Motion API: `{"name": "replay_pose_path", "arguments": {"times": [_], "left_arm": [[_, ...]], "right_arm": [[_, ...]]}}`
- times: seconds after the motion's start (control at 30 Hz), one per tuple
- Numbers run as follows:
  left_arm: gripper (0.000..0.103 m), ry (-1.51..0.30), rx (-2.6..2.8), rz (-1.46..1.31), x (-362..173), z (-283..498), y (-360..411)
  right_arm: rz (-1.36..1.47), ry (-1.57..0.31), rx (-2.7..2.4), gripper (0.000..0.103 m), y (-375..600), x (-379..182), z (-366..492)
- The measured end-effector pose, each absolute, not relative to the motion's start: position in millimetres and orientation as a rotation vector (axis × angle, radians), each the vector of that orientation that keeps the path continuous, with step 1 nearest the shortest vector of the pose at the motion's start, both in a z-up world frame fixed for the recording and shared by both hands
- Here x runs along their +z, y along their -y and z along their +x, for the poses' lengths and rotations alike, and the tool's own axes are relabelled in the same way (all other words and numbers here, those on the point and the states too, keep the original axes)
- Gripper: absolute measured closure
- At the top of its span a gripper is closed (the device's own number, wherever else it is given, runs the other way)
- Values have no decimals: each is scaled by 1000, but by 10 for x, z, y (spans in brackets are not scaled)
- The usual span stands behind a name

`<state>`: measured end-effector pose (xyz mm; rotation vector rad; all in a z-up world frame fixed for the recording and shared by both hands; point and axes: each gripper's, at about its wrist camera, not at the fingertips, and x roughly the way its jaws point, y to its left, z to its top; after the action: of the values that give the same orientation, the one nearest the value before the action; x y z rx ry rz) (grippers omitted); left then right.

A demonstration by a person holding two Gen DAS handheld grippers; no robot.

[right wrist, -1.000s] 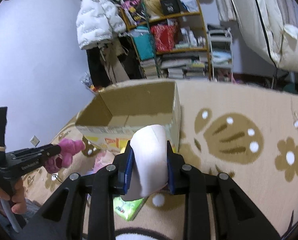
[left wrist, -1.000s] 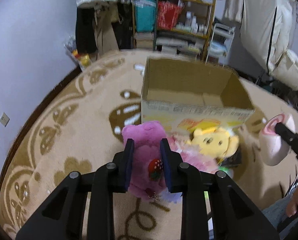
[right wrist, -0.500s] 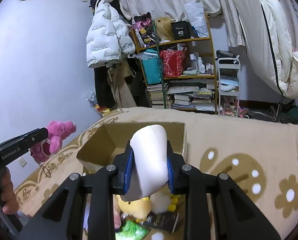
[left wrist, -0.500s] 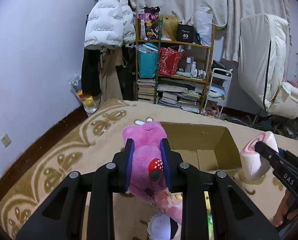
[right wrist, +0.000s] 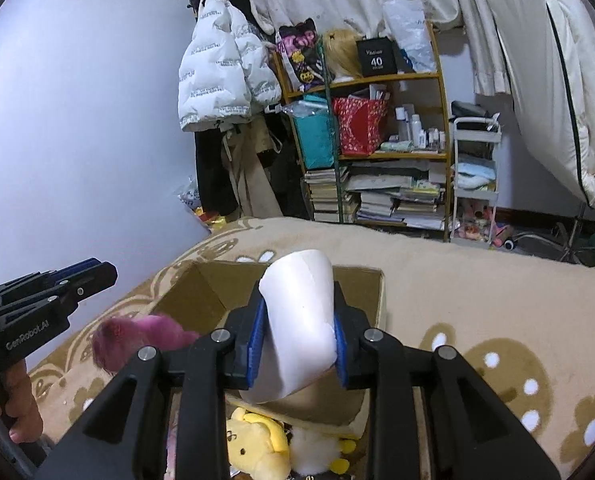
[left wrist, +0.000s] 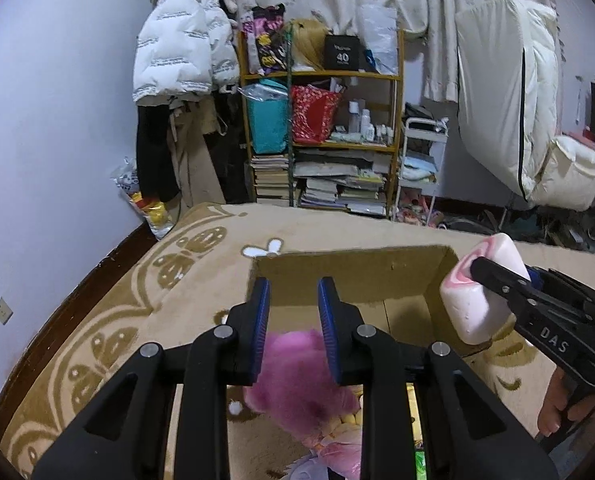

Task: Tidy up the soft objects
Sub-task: 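Carry the roll cushion into the box with the right gripper while the left gripper grasps the pink bear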

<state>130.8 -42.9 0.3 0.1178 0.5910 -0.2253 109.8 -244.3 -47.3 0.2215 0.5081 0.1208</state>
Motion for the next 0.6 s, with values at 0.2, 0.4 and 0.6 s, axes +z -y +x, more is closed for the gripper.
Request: {"name": "replay_pose_path", "arguments": {"times": [0.2, 0.4, 0.6], "left_arm": [[80, -660, -205, 135, -200, 1447, 460], [76, -744, -168, 120, -382, 1559, 373], [47, -796, -138, 99, -426, 1524, 228]], "right_arm": [[250, -544, 141, 68, 2473, -623, 1252], [275, -584, 157, 61, 2499, -726, 1309], [277, -589, 172, 44, 2505, -720, 1306]]}}
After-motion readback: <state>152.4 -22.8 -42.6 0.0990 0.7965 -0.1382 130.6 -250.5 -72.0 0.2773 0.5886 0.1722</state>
